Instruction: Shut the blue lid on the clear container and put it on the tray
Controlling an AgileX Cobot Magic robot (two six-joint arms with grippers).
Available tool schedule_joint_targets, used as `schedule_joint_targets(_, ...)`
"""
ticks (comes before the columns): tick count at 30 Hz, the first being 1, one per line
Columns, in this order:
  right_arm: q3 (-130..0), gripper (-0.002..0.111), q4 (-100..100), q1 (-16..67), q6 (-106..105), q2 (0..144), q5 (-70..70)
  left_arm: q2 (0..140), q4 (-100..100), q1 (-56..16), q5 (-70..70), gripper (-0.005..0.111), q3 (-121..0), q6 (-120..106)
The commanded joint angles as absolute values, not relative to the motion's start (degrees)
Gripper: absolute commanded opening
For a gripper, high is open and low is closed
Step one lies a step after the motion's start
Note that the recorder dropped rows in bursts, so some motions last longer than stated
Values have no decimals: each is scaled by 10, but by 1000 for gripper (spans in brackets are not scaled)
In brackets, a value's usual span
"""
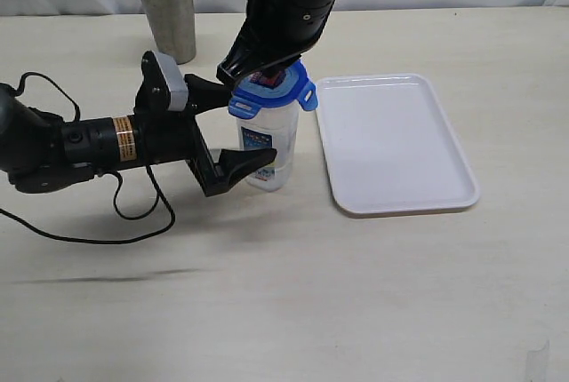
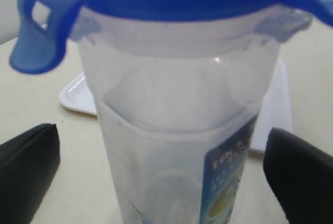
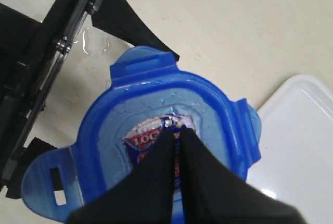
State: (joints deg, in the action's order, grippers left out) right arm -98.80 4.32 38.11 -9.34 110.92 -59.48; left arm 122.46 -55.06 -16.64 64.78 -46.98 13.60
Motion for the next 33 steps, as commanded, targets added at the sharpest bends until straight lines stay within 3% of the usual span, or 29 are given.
schedule_joint_targets(1, -983, 4, 35, 380, -97, 1122, -615, 1242, -527, -167, 670, 105, -473, 131)
schedule_joint_targets(16, -983, 4, 35, 380, -97, 1122, -616, 1295, -526, -220, 633, 105, -528, 132)
schedule_joint_targets(33, -983, 4, 35, 380, -97, 1122, -617, 1298, -513, -220, 671, 105, -528, 99)
